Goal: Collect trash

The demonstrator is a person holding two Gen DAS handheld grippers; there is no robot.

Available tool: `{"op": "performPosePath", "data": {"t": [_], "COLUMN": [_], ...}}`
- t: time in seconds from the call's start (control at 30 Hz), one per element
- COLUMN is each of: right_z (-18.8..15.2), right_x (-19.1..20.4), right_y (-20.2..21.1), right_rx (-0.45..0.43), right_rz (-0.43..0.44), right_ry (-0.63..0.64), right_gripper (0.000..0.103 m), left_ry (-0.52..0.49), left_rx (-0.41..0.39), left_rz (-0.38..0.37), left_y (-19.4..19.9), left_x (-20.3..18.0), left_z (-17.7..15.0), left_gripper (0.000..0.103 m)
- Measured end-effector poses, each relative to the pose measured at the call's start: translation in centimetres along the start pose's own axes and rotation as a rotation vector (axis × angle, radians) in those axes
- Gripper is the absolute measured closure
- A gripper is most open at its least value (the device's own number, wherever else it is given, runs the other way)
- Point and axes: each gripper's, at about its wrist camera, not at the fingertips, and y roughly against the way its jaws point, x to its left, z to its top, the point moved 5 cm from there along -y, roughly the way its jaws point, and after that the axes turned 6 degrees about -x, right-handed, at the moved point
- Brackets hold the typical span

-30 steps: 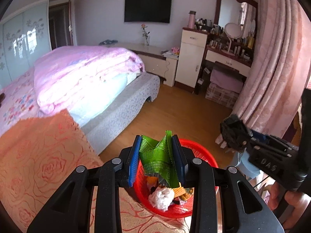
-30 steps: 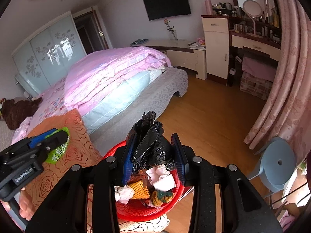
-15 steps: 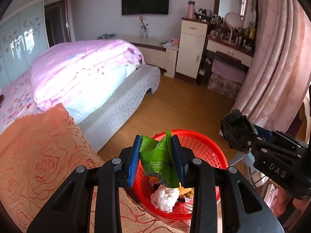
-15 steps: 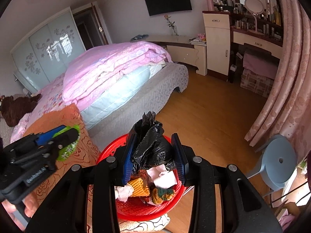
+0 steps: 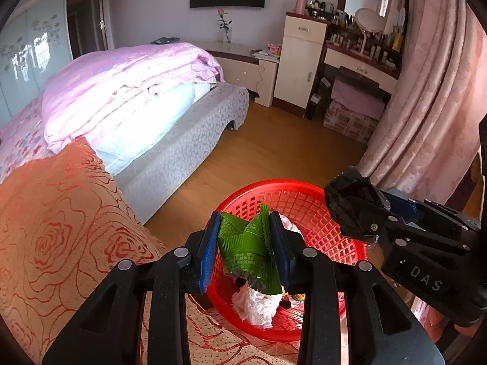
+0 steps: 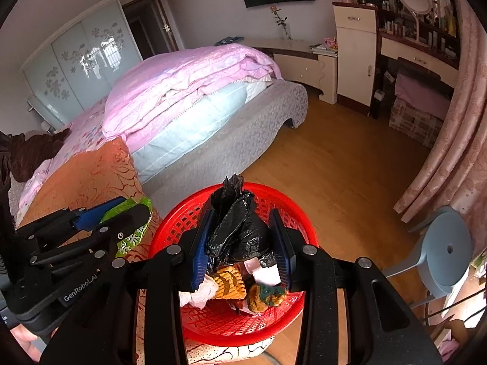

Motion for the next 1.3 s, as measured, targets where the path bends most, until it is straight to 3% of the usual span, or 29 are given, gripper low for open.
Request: {"op": "performPosePath", "data": {"t": [0.2,0.27,0.5,0.63,0.87,1.07,1.3], "right_z": [-0.2,-0.3,-0.2,-0.1,0.1,0.0,-0.1], "right_x": [-0.3,-0.3,-0.5,-0.8,-0.9,-0.8,-0.6], "right_y": [-0.6,-0.7,-0.7,-0.5,0.0,0.8,1.5], "right_rx": [0.019,0.023,0.016,0.008,-0.021,-0.071,-0.096], "right_rz": [0.004,0.006,0.006,-0.001,-0.042,-0.119,-0.133], "right_ry": [-0.010,-0.012,-0.036,-0.048,-0.031,-0.011,-0.001], "right_gripper": [0.067,0.066,0.049,0.044,0.039,0.019,0.011], "left_ry": [0.000,0.009,0.045,0.066,0.070,0.041,0.014], "left_rx": [0.019,0.035,0.048,0.042,0.006,-0.033,-0.095], "left_rz": [-0.025,-0.045,-0.074,-0.064,-0.017,0.030,0.104], "left_y": [-0.3,-0.5,-0.3,0.1,1.2,2.6,4.7], "left_x": [-0.2,-0.1,0.8,1.5,2.3,2.3,2.6], "left_z": [-0.5,-0.7,-1.1,-1.1,-0.8,-1.0,-0.8], "left_gripper": [0.065,0.058,0.041,0.035,0.031,0.029,0.024]}}
